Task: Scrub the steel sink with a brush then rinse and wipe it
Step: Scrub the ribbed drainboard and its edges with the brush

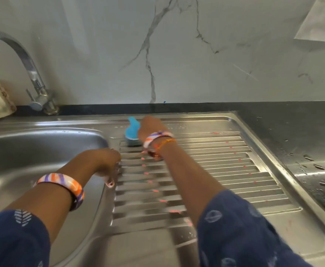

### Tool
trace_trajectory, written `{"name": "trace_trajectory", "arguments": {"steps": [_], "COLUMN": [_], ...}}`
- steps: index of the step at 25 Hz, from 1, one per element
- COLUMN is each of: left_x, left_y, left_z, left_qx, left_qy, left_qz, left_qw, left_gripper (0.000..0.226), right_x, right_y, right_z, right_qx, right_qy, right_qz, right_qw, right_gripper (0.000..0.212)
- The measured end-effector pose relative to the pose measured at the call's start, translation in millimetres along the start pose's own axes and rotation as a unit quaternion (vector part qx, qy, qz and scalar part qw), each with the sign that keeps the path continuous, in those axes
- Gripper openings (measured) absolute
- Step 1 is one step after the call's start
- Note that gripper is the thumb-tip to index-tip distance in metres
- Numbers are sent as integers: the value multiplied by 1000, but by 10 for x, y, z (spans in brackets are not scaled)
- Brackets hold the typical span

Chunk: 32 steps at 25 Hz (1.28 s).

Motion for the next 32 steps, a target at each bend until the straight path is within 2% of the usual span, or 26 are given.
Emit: {"name": "trace_trajectory", "arguments": {"steps": [2, 5, 7, 10, 13, 15, 16, 18, 20, 23, 25, 26, 28, 30, 32], "left_x": [-10, -19, -11, -24, -24, -14, -12, -16, -14, 6, 24, 28, 31, 11, -3], "left_y": [-32, -56, -75, -88, -62, -27, -21, -49, -108, -153, -150, -142, -136, -135, -127], "left_z": [-24, -38, -38, -52, -18, -7, -5, -25, -59, -107, -106, -103, -99, -94, -88], "left_qx": [18, 19, 21, 23, 31, 29, 22, 27, 52, 57, 68, 71, 66, 65, 76], "left_qy": [6, 14, 15, 9, 1, -8, -9, 2, 13, 12, 8, 6, 4, 3, 1], "left_qz": [-6, -28, -34, -31, -24, -16, -14, -17, -22, -28, -36, -38, -37, -29, -20], "left_qw": [1000, 999, 999, 999, 999, 999, 1000, 999, 998, 998, 997, 997, 997, 997, 997], "left_gripper": [56, 58, 62, 69, 59, 54, 52, 53, 62, 82, 81, 79, 77, 78, 76], "right_x": [-22, 133, 365, 400, 299, 301, 276, 137, 43, 124, 315, 339, 304, 181, 198], "right_y": [386, 1496, 1762, 1211, 240, -342, -456, -258, 305, 1403, 1743, 1728, 1309, 637, -103], "right_z": [267, 1017, 1289, 1075, 336, -3, -57, 7, 255, 937, 1252, 1263, 1026, 488, 14], "right_qx": [47, 124, 149, 173, 77, 57, 49, 66, 121, 158, 139, 132, 116, 74, 33], "right_qy": [41, 89, 115, 126, 54, 18, 14, -1, 5, 69, 108, 127, 129, 75, 10], "right_qz": [-29, -193, -258, -186, -44, 28, 39, 30, -15, -179, -263, -269, -217, -112, -13], "right_qw": [998, 969, 948, 959, 995, 998, 998, 997, 993, 969, 949, 945, 961, 988, 999], "right_gripper": [31, 32, 33, 30, 33, 33, 33, 33, 34, 32, 32, 32, 31, 31, 32]}}
Point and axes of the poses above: each hand's wrist, its own x-axis away from the middle knuckle, its own z-axis out of the back of the hand, y = z × x, the point moved 8 cm from there along -x, towards the middle knuckle, and after that the axes turned 1 degree about z, right-handed, at the moved point
